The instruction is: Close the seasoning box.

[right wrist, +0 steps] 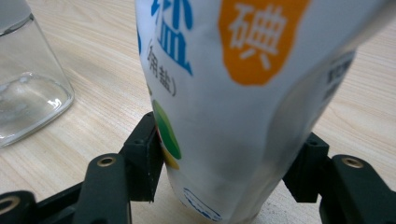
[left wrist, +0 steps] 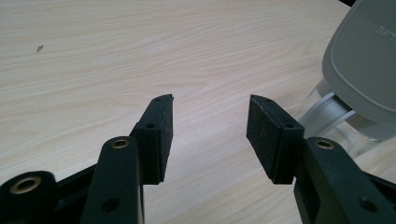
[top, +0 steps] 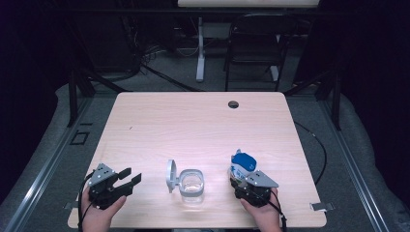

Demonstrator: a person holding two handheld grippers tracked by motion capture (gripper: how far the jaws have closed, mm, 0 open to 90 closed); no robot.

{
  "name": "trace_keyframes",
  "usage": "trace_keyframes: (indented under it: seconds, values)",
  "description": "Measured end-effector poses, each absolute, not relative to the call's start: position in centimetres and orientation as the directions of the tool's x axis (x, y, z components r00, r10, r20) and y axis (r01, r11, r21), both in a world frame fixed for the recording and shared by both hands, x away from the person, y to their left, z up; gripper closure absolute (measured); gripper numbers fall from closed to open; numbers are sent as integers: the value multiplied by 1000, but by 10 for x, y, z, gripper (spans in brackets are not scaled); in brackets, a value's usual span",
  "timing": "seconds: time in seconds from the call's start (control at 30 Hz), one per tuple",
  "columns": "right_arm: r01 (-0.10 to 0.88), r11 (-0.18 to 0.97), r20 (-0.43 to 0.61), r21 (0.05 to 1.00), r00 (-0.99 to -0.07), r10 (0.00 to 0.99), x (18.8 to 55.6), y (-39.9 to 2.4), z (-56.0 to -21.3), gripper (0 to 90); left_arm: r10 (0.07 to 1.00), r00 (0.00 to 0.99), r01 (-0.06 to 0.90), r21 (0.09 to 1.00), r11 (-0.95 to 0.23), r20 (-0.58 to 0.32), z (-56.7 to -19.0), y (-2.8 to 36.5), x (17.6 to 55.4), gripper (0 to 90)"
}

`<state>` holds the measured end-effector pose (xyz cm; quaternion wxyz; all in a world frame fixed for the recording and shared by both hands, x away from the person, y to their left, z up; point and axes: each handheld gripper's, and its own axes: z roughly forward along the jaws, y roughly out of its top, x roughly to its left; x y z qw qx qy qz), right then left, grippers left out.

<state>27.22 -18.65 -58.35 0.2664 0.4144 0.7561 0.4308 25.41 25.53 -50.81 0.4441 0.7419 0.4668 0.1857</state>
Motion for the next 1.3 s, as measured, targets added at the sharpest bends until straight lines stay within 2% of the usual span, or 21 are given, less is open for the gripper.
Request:
trace_keyframes:
  seconds: [0.73, 1.3]
  values:
    - [381, 284, -60, 880, -503, 862, 267, -185, -584, 422, 858, 497, 523, 834, -175, -131, -508, 255, 254, 513]
    - [343, 310, -108, 887, -498, 860, 262, -188, -565, 422, 860, 492, 526, 834, -168, -137, -508, 255, 253, 512]
